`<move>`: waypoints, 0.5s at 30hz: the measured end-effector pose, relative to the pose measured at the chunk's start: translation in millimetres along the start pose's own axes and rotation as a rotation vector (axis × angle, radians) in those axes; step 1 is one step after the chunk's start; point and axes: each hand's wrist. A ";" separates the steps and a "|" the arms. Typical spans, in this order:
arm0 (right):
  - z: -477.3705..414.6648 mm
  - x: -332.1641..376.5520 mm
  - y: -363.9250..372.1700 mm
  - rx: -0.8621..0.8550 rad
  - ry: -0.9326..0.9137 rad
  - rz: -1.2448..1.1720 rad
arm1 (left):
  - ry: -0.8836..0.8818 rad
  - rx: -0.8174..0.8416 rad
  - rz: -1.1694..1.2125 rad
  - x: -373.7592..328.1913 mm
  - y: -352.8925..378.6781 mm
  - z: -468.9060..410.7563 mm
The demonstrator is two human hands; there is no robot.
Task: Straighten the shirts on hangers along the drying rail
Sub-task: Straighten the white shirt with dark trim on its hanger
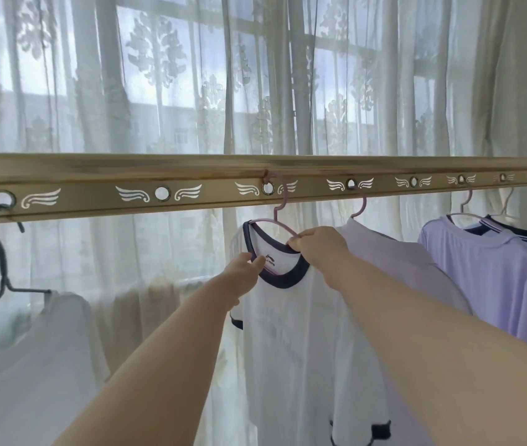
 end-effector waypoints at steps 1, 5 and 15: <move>-0.7 0.6 0.9 -0.007 0.002 -0.002 | -0.003 0.001 0.005 0.2 0.4 -1.7; -3.0 -0.2 7.8 -0.033 0.027 0.000 | -0.012 0.026 0.002 2.8 3.3 -5.5; -1.5 -7.8 27.0 -0.023 0.114 0.059 | -0.024 0.053 -0.011 9.8 -6.8 0.6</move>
Point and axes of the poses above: each hand's wrist, its own z-axis away from the middle knuckle, its own y-axis out of the palm, x = y × z, and after that the axes turned 1 degree about -z, right-handed
